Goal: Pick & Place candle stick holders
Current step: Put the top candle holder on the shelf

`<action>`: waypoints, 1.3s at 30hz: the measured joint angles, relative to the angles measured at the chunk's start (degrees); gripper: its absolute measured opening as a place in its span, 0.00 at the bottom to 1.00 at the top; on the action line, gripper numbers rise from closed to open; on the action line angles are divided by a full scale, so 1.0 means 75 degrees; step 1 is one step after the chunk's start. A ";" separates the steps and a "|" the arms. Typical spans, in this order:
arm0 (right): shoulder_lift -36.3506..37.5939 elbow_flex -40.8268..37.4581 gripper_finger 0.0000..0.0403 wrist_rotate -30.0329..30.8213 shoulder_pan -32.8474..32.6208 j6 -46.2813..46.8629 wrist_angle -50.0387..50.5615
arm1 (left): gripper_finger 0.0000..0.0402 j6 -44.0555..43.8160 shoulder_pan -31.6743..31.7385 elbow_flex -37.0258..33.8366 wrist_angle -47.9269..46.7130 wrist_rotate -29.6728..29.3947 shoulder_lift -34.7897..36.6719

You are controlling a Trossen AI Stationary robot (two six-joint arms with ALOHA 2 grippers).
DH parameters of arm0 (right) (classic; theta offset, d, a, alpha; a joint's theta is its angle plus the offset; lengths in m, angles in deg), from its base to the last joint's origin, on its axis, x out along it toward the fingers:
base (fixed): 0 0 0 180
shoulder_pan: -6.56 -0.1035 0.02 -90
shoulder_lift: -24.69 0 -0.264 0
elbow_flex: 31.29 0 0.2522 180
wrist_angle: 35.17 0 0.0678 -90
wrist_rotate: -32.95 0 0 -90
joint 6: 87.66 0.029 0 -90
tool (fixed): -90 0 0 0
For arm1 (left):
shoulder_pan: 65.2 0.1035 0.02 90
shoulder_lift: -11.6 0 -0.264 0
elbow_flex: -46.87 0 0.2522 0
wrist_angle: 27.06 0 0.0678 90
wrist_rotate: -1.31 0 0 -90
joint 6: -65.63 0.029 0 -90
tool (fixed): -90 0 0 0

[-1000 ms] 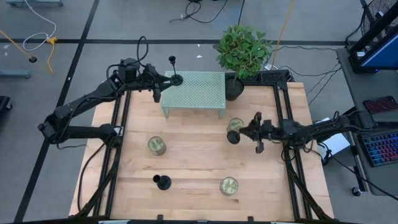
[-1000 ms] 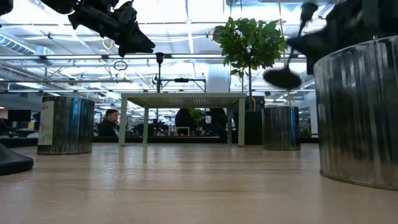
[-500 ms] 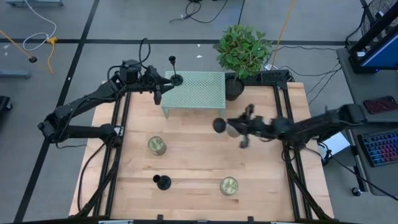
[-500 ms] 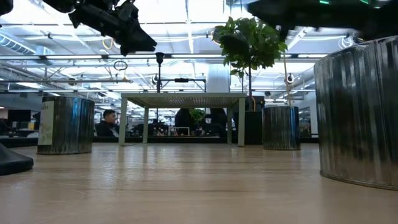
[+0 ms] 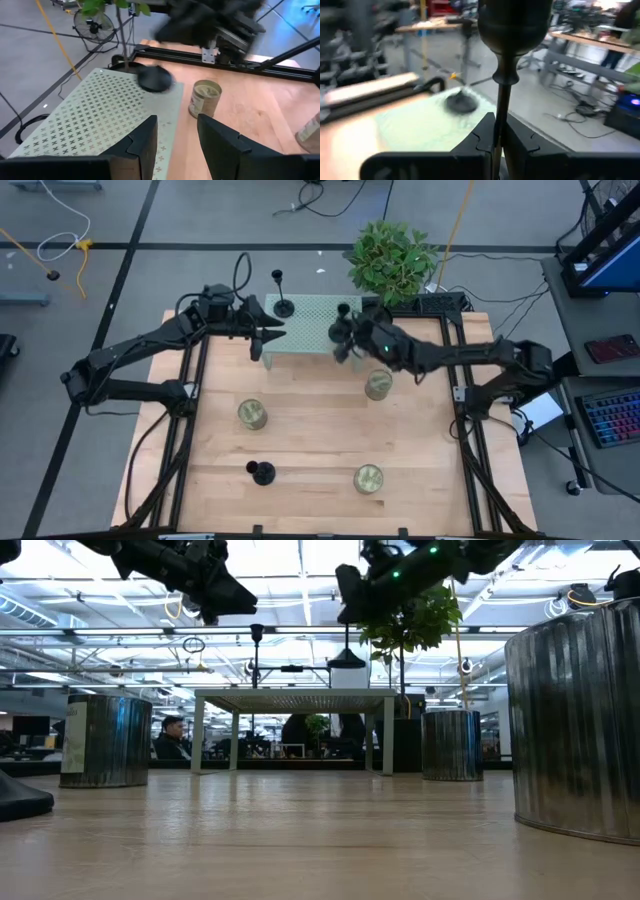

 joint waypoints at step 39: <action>-0.1504 0.0164 0.10 -0.1243 0.2321 0.0670 -0.0665 | 0.36 -0.0071 -0.0573 -0.0002 -0.0093 -0.0017 0.0000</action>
